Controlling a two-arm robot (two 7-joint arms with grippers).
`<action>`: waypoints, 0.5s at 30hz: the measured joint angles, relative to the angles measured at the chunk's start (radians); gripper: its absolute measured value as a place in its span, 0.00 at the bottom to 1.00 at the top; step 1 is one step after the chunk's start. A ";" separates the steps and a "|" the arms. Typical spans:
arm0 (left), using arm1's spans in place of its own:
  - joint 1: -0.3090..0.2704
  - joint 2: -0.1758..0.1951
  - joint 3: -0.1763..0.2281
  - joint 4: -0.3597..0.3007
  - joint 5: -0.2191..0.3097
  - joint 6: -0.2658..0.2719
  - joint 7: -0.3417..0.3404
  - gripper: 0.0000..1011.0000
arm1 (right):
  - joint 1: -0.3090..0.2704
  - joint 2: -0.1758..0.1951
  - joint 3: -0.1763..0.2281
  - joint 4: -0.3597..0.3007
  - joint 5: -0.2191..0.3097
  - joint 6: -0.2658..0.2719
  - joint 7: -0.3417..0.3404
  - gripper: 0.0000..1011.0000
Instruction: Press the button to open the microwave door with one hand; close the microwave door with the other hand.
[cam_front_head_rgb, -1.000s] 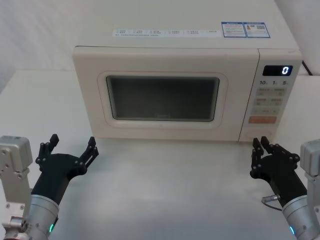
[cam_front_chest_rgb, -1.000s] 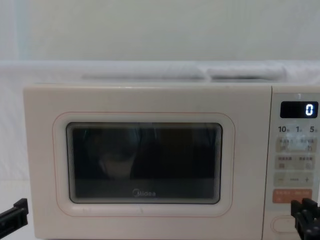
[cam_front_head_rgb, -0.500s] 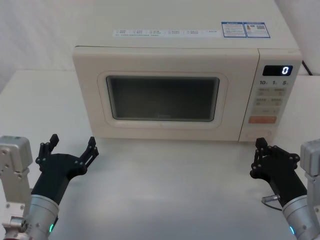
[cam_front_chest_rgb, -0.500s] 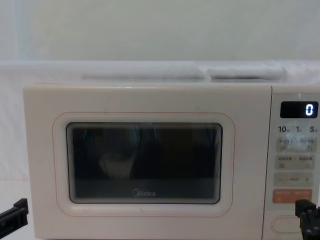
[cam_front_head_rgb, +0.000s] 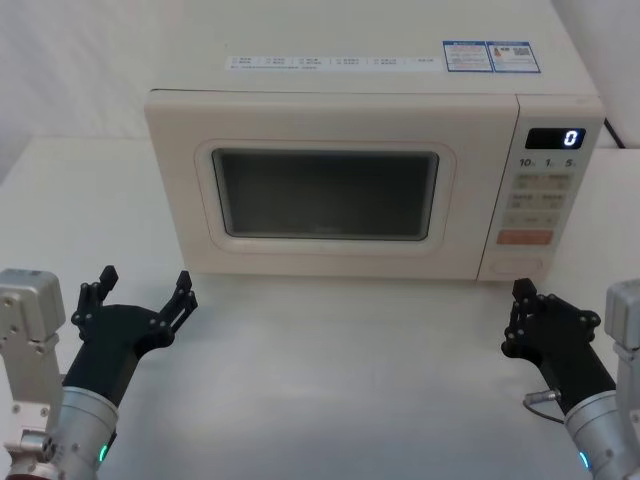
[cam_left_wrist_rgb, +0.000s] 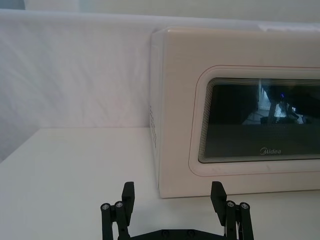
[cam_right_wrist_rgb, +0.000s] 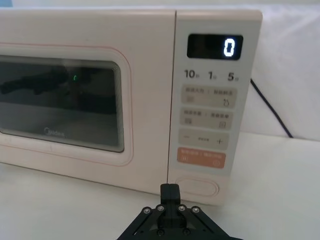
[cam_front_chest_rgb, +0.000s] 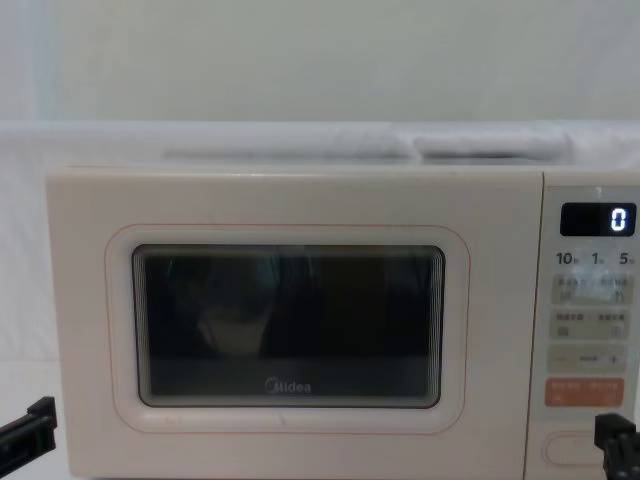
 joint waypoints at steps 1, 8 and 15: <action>0.000 0.000 0.000 0.000 0.000 0.000 0.000 0.99 | 0.000 -0.006 0.005 0.006 0.003 0.002 0.005 0.00; 0.000 0.000 0.000 0.000 0.000 0.000 0.000 0.99 | 0.011 -0.026 0.026 0.038 0.008 0.017 0.026 0.00; 0.000 0.000 0.000 0.000 0.000 0.000 0.000 0.99 | 0.036 -0.049 0.038 0.070 0.004 0.038 0.045 0.00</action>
